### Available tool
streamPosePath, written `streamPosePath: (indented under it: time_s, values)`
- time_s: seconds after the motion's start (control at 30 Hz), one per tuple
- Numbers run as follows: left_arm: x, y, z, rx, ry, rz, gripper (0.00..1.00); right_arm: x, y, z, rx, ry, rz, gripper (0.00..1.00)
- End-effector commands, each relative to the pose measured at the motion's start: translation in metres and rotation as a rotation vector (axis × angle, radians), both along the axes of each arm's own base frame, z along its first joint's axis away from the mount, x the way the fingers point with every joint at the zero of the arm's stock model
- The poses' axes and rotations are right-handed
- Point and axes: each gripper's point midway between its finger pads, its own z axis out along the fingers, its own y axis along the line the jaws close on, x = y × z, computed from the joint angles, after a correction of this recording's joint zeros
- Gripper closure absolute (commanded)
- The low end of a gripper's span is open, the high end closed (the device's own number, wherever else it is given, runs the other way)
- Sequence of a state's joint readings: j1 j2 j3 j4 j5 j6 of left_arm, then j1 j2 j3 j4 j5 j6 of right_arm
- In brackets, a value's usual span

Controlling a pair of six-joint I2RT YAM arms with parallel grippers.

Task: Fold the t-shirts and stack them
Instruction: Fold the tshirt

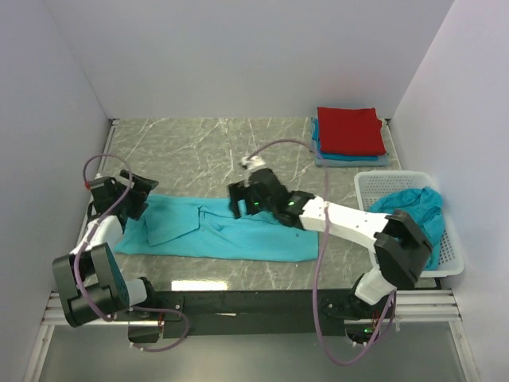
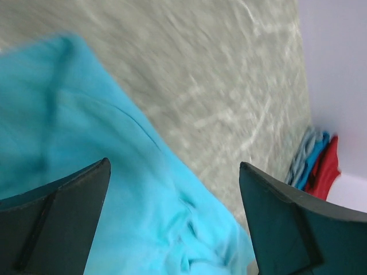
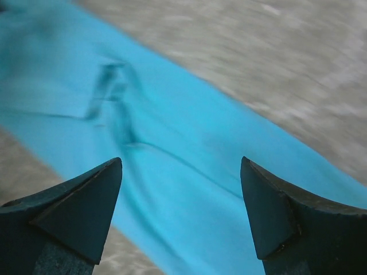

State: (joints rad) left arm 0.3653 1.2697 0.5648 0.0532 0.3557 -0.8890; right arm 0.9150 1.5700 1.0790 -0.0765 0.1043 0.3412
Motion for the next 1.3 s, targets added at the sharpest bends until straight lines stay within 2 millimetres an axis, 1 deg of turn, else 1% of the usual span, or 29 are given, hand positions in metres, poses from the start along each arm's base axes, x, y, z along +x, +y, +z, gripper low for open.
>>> streamPosePath:
  time_s: [0.0,0.03,0.07,0.13,0.23,0.33,0.47,0.53,0.57,0.63,0.67,0.7,0.73,0.77,0.8,0.83,0.87,0.9,0.93,0.97,1.0,1.03,1.07,1.1,1.13,1.17,1.2,1.23,1.27]
  values:
    - [-0.009,-0.038,0.009,0.017,-0.020,-0.085,0.01,0.024,-0.071,-0.019,-0.027,0.046,-0.220,0.10]
    - [-0.013,-0.045,0.008,0.029,-0.012,-0.099,0.01,0.019,-0.088,-0.037,-0.050,0.086,-0.236,0.10]
    - [-0.022,-0.058,0.002,0.041,0.009,-0.121,0.01,0.019,-0.099,-0.042,-0.057,0.098,-0.252,0.10]
    - [-0.037,-0.064,-0.011,0.035,0.051,-0.128,0.01,0.021,-0.127,-0.057,-0.089,0.116,-0.306,0.10]
    - [-0.047,-0.056,-0.019,0.067,0.066,-0.087,0.01,0.028,-0.153,-0.070,-0.121,0.144,-0.380,0.10]
    - [-0.051,-0.050,-0.029,0.090,0.084,-0.059,0.01,0.030,-0.158,-0.081,-0.118,0.201,-0.391,0.10]
    - [-0.045,-0.050,-0.049,0.064,0.130,-0.047,0.01,0.023,-0.153,-0.095,-0.129,0.265,-0.364,0.10]
    - [-0.030,-0.049,-0.047,0.063,0.103,-0.049,0.01,0.019,-0.154,-0.104,-0.137,0.287,-0.361,0.10]
    - [-0.027,-0.048,-0.059,0.059,0.139,-0.051,0.01,0.017,-0.153,-0.106,-0.136,0.296,-0.361,0.10]
    - [-0.005,-0.044,-0.053,0.068,0.106,-0.050,0.01,0.009,-0.150,-0.114,-0.128,0.332,-0.332,0.10]
    - [-0.001,-0.045,-0.066,0.052,0.145,-0.056,0.01,0.005,-0.151,-0.119,-0.134,0.349,-0.327,0.10]
    - [0.011,-0.047,-0.065,0.042,0.125,-0.071,0.01,-0.002,-0.146,-0.121,-0.120,0.379,-0.299,0.10]
    - [0.031,-0.053,-0.051,0.022,0.077,-0.109,0.01,-0.009,-0.145,-0.126,-0.118,0.403,-0.285,0.10]
    - [0.038,-0.060,-0.066,0.006,0.110,-0.129,0.01,-0.016,-0.141,-0.127,-0.102,0.424,-0.267,0.10]
    - [0.051,-0.063,-0.065,0.008,0.099,-0.139,0.01,-0.025,-0.137,-0.129,-0.093,0.445,-0.243,0.10]
    - [0.078,-0.067,-0.048,0.020,0.054,-0.154,0.00,-0.040,-0.134,-0.134,-0.088,0.481,-0.208,0.10]
    - [0.087,-0.080,-0.065,0.031,0.096,-0.194,0.01,-0.048,-0.130,-0.134,-0.088,0.487,-0.190,0.10]
    - [0.100,-0.088,-0.065,0.042,0.098,-0.212,0.01,-0.065,-0.120,-0.136,-0.108,0.493,-0.132,0.10]
    - [0.125,-0.097,-0.063,0.046,0.100,-0.240,0.01,-0.079,-0.121,-0.140,-0.139,0.507,-0.113,0.10]
    - [0.136,-0.122,-0.059,0.041,0.084,-0.297,0.01,-0.090,-0.114,-0.139,-0.155,0.506,-0.078,0.10]
    - [0.149,-0.133,-0.055,0.044,0.067,-0.321,0.01,-0.111,-0.102,-0.138,-0.178,0.504,-0.006,0.10]
    - [0.180,-0.144,-0.030,0.061,-0.008,-0.336,0.01,-0.124,-0.097,-0.138,-0.196,0.508,0.034,0.10]
    - [0.184,-0.162,-0.052,0.069,0.049,-0.373,0.01,-0.134,-0.089,-0.134,-0.187,0.515,0.071,0.10]
    - [0.194,-0.171,-0.053,0.080,0.058,-0.387,0.01,-0.144,-0.081,-0.131,-0.178,0.519,0.112,0.10]
    - [0.223,-0.184,-0.024,0.094,-0.020,-0.413,0.01,-0.160,-0.067,-0.127,-0.167,0.516,0.186,0.10]
    - [0.225,-0.203,-0.049,0.110,0.023,-0.459,0.01,-0.170,-0.058,-0.123,-0.148,0.528,0.248,0.10]
    - [0.234,-0.214,-0.048,0.118,0.000,-0.478,0.01,-0.172,-0.046,-0.115,-0.134,0.514,0.285,0.10]
    - [0.253,-0.227,-0.029,0.126,-0.069,-0.495,0.01,-0.177,-0.037,-0.111,-0.136,0.503,0.320,0.10]
    - [0.253,-0.242,-0.052,0.121,-0.046,-0.527,0.01,-0.178,-0.033,-0.114,-0.160,0.492,0.345,0.10]
